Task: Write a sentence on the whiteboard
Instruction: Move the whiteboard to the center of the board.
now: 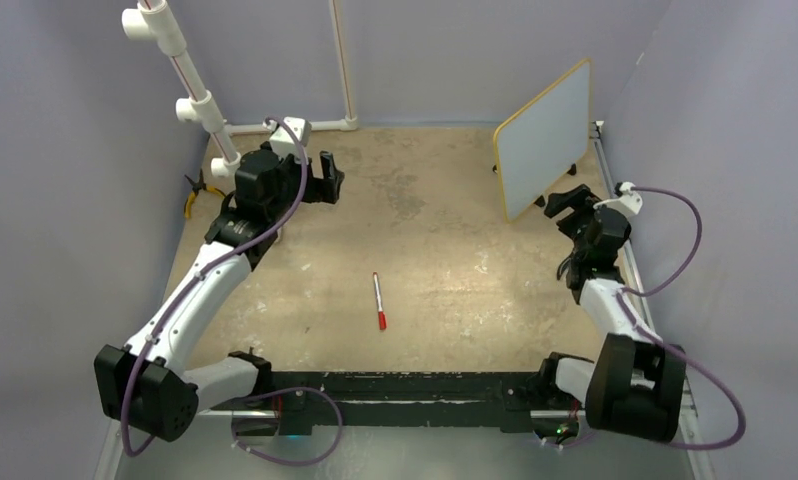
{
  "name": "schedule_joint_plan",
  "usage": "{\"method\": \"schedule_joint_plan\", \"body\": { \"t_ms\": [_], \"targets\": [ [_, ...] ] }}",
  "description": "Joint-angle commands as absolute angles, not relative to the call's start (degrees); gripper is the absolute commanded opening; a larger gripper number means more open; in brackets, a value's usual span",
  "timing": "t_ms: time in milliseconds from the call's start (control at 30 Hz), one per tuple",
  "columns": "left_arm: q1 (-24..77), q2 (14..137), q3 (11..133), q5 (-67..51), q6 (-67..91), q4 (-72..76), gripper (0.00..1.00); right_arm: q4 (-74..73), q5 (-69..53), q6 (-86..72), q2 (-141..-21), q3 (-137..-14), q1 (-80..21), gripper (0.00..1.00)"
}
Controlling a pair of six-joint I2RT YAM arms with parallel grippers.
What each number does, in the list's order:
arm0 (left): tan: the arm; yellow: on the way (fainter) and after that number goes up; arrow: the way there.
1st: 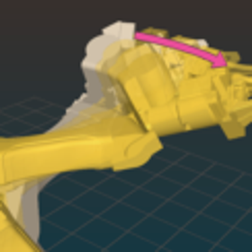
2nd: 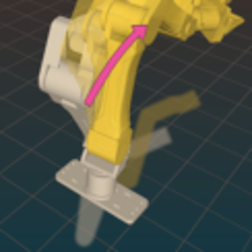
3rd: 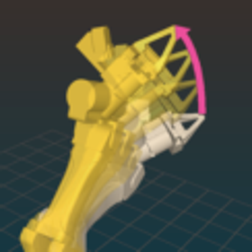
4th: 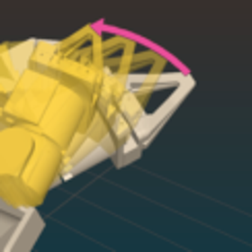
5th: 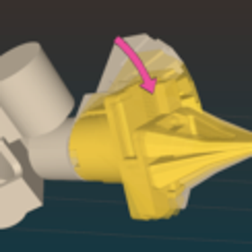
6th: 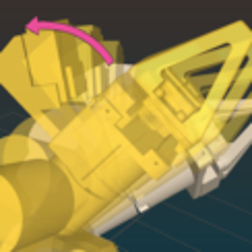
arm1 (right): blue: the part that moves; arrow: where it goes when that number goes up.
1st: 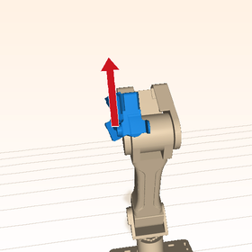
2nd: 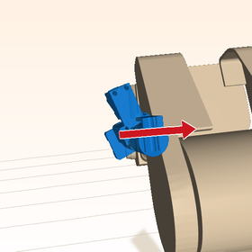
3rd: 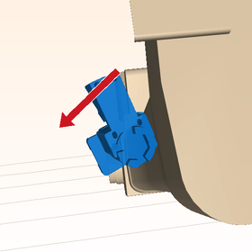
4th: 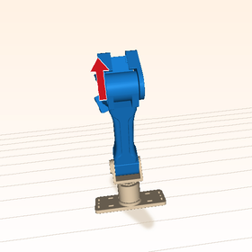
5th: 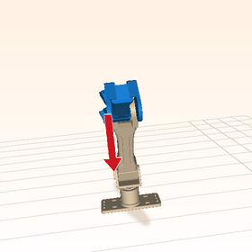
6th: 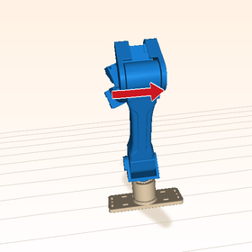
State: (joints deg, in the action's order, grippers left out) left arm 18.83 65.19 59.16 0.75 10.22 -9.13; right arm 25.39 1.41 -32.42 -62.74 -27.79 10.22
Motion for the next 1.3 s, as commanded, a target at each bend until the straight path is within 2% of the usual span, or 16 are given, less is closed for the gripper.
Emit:
{"method": "schedule_joint_plan", "body": {
  "t_ms": [0,333,567,1267],
  "targets": [
    [18.81,68.27,61.61,-6.88,12.86,-3.64,0.87,29.84,-7.94,-32.93,-70.22,-33.99,12.84,0.79],
    [18.81,70.68,56.76,-10.06,12.13,-2.29,0.87,28.88,-10.16,-31.0,-90.35,-45.84,14.21,0.64],
    [18.81,71.22,56.62,-10.89,12.49,-2.46,0.87,29.09,-11.44,-30.41,-99.78,-49.44,16.2,0.61],
    [18.81,72.17,56.7,-11.69,12.99,-2.55,0.87,26.07,-21.76,-29.39,-110.86,-57.24,17.75,0.45]
  ]
}}
